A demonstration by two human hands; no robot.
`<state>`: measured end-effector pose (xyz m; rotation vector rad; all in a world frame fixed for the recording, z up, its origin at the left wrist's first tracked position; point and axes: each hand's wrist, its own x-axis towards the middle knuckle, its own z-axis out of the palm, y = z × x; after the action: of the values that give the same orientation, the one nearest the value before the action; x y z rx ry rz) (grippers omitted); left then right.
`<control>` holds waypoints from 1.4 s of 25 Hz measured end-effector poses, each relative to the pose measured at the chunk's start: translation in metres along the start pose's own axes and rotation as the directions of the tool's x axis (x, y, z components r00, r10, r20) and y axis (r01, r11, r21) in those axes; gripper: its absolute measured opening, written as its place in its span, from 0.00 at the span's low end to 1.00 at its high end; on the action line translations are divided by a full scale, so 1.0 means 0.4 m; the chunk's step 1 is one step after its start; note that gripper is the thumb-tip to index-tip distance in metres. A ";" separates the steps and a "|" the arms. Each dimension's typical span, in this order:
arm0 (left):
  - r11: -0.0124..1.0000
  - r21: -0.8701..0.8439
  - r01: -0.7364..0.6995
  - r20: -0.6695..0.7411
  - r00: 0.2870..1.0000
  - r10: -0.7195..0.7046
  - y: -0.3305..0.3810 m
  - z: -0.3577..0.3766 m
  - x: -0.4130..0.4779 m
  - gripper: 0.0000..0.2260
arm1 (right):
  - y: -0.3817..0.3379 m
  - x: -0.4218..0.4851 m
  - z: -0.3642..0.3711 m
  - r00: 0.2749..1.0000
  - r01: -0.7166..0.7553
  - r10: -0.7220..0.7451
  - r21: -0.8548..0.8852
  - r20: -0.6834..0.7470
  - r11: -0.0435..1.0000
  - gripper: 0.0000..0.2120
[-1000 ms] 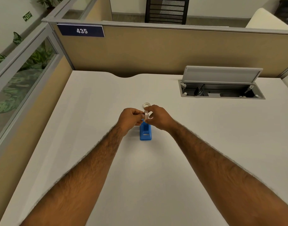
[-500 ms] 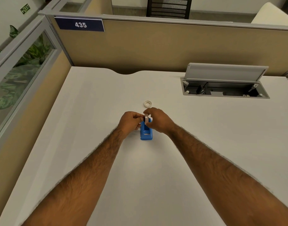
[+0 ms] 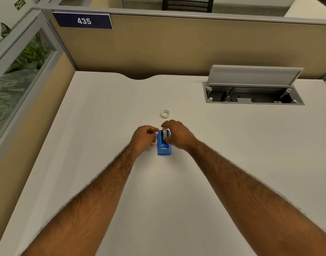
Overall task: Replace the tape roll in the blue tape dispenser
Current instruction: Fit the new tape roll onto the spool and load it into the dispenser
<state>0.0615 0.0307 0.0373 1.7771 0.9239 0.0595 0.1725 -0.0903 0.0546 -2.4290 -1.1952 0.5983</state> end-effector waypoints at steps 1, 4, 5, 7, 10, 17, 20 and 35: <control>1.000 0.000 0.002 0.006 1.000 -0.002 -0.002 0.002 0.000 0.11 | 0.000 0.001 0.005 1.000 0.006 -0.006 -0.008 0.005 1.000 0.24; 1.000 -0.007 0.006 0.009 1.000 -0.006 -0.004 0.006 0.001 0.11 | 0.003 -0.002 0.015 1.000 0.001 -0.001 -0.013 0.002 1.000 0.23; 1.000 -0.009 0.007 0.009 1.000 -0.007 -0.002 0.005 0.002 0.11 | 0.004 -0.002 0.016 1.000 0.003 -0.003 -0.023 0.002 1.000 0.23; 1.000 -0.010 0.006 0.010 1.000 -0.006 -0.002 0.004 0.004 0.11 | 0.006 -0.001 0.021 1.000 0.013 -0.013 -0.046 0.007 0.999 0.22; 1.000 -0.006 -0.007 0.008 1.000 0.007 -0.004 0.005 0.001 0.11 | 0.007 -0.001 0.027 1.000 0.010 -0.010 -0.041 0.003 0.999 0.23; 0.999 -0.024 -0.046 0.002 0.999 0.046 0.001 0.003 -0.012 0.13 | 0.021 -0.005 0.034 1.000 -0.017 0.017 -0.021 0.008 1.000 0.27; 0.997 0.014 -0.079 0.016 0.997 0.079 0.002 0.008 -0.021 0.16 | 0.030 -0.012 0.038 0.999 -0.037 0.037 0.036 -0.001 0.999 0.31; 0.949 0.191 -0.251 0.080 0.968 0.240 -0.040 0.046 -0.017 0.27 | 0.045 -0.026 0.058 0.982 -0.063 0.119 0.340 -0.145 0.938 0.08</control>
<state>0.0564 0.0139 0.0190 2.0643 0.6827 0.0781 0.1664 -0.1059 0.0284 -2.2028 -0.8408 0.5644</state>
